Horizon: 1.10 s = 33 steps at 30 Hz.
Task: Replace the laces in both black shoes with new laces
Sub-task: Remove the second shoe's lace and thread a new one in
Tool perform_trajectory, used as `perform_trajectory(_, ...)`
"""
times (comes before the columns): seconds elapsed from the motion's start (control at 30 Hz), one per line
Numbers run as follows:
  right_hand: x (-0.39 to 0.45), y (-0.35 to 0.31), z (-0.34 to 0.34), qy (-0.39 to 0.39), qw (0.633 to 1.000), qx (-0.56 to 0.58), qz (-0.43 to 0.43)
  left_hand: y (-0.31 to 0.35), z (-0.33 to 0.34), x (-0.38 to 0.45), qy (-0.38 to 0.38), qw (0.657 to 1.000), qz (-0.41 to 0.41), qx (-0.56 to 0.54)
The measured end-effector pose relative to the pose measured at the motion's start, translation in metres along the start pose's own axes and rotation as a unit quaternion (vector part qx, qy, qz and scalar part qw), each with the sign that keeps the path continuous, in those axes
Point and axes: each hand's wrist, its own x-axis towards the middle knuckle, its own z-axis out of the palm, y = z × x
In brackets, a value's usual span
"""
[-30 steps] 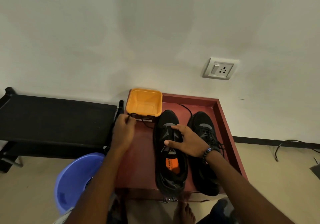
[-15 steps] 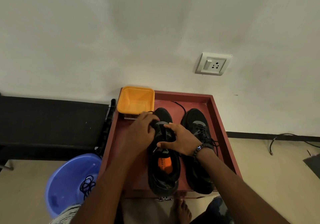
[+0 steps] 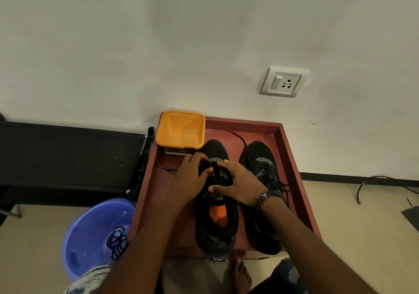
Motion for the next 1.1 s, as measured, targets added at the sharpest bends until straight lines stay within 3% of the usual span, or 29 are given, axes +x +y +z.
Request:
perform_trajectory(0.1, 0.0, -0.001, 0.001, 0.001, 1.0, -0.009, -0.001, -0.004, -0.002, 0.001, 0.002, 0.999, -0.022, -0.028)
perform_trajectory(0.27, -0.002, -0.002, 0.004, 0.006, 1.0, 0.008, 0.005, -0.006, -0.004, 0.002, -0.032, 0.978, -0.16, -0.131)
perform_trajectory(0.5, -0.002, -0.007, 0.012, 0.011, 0.999, -0.026, 0.021, 0.001, -0.006, -0.003, -0.09, 0.989, -0.114, -0.041)
perform_trajectory(0.73, 0.0, -0.01, 0.013, 0.005, 0.998, -0.055, 0.03, 0.012, -0.047, -0.004, 0.062, 0.966, -0.16, -0.193)
perform_trajectory(0.8, -0.001, -0.012, 0.014, 0.008, 0.998, -0.061, 0.032, 0.009, -0.063, -0.006, 0.138, 0.933, -0.189, -0.272)
perform_trajectory(0.93, -0.003, -0.012, 0.015, 0.006, 0.998, -0.061, 0.034, 0.0, -0.086, -0.013, 0.271, 0.827, -0.232, -0.435)
perform_trajectory(0.97, -0.004, -0.012, 0.015, 0.005, 0.998, -0.062, 0.034, -0.002, -0.088, -0.014, 0.292, 0.819, -0.234, -0.434)
perform_trajectory(1.0, -0.004, -0.013, 0.015, 0.004, 0.997, -0.063, 0.036, -0.007, -0.088, -0.015, 0.298, 0.84, -0.237, -0.387)
perform_trajectory(1.03, -0.005, -0.014, 0.014, 0.003, 0.997, -0.065, 0.038, -0.011, -0.086, -0.015, 0.281, 0.883, -0.241, -0.288)
perform_trajectory(1.1, -0.006, -0.016, 0.013, 0.004, 0.996, -0.076, 0.038, -0.02, -0.078, -0.021, 0.199, 0.949, -0.233, -0.072)
